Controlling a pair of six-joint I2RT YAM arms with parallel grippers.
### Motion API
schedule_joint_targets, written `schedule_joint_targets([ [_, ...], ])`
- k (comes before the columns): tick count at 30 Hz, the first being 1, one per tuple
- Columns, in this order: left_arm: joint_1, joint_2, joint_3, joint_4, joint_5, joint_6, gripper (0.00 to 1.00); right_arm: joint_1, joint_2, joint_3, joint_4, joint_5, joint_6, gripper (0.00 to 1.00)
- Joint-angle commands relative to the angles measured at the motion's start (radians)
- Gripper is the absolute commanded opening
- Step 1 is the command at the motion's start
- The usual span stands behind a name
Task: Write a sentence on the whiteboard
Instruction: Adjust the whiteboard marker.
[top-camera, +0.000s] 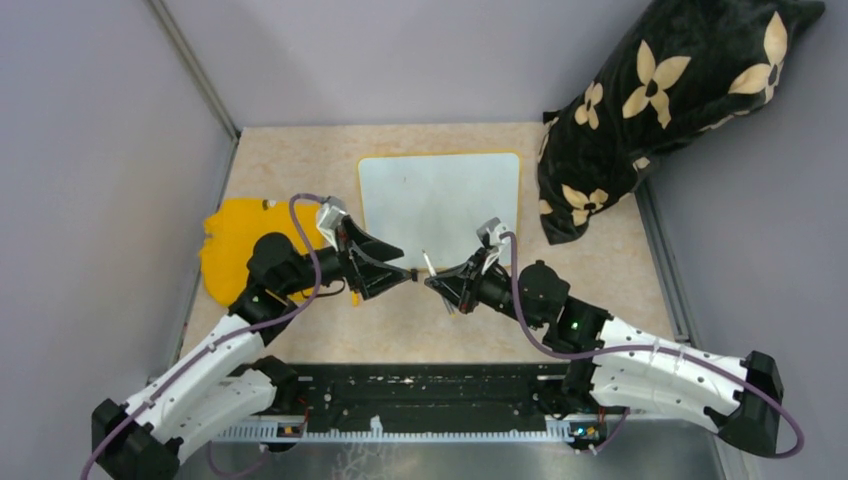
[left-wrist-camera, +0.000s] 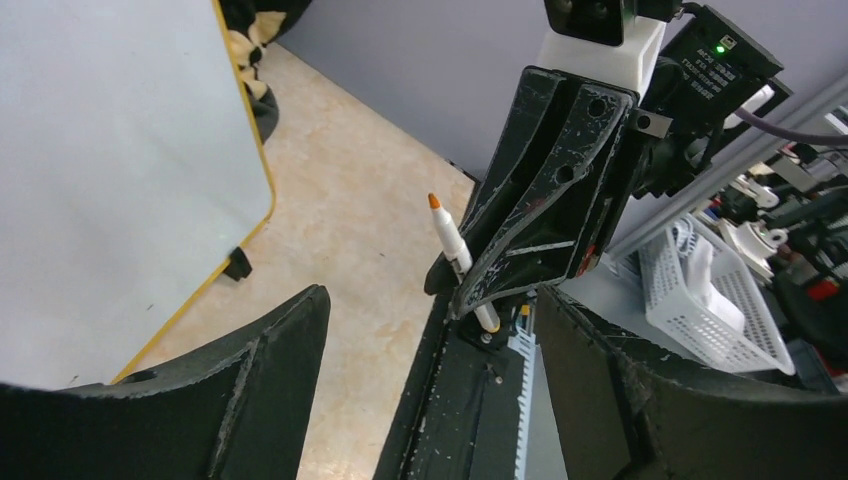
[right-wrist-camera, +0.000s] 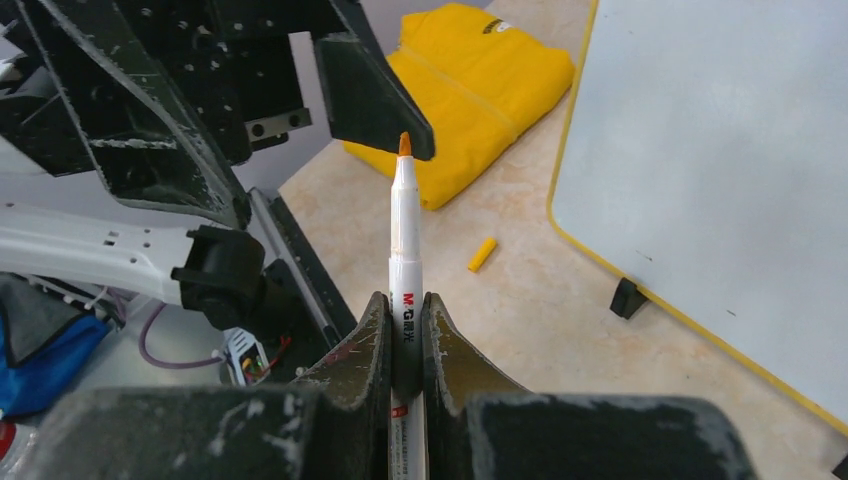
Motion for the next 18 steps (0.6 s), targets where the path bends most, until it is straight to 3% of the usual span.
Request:
schedule_joint_targets([
  [1,0.001,0.076,0.045,0.170,0.156,-0.037,0.81,-0.004,0.028,0.056,0.123,-0.063,-0.005,0.00],
  [8,0.000,0.175,0.063,0.258,0.276,-0.086,0.79,-0.003,0.070,0.054,0.203,-0.120,0.012,0.00],
  [18,0.001,0.210,0.039,0.430,0.278,-0.227,0.67,-0.003,0.059,0.056,0.213,-0.184,0.021,0.00],
])
